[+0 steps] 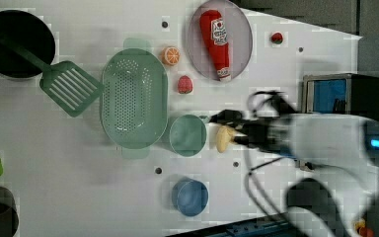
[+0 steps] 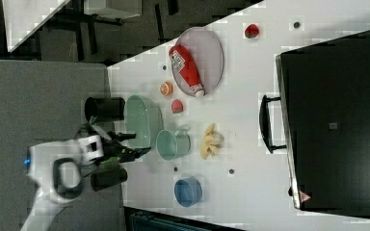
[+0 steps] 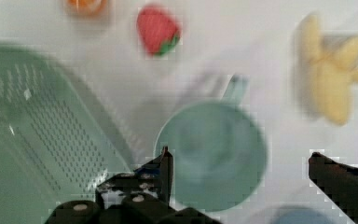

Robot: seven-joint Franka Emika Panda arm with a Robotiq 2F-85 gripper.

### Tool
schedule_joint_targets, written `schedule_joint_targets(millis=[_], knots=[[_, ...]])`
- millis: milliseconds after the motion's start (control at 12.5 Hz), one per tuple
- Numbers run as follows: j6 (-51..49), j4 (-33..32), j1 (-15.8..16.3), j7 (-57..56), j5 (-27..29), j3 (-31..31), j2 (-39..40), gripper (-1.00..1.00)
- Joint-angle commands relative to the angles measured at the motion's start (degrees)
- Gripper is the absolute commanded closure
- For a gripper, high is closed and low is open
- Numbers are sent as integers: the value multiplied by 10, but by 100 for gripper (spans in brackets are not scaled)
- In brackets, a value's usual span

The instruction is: Pick Banana and place it in mug.

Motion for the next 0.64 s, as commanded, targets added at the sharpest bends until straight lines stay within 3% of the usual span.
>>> schedule_joint_targets(millis=[80, 640], knots=[[-103, 70, -26, -1, -8, -69, -72, -100], [-341, 199, -29, -47, -9, -208, -121, -100]])
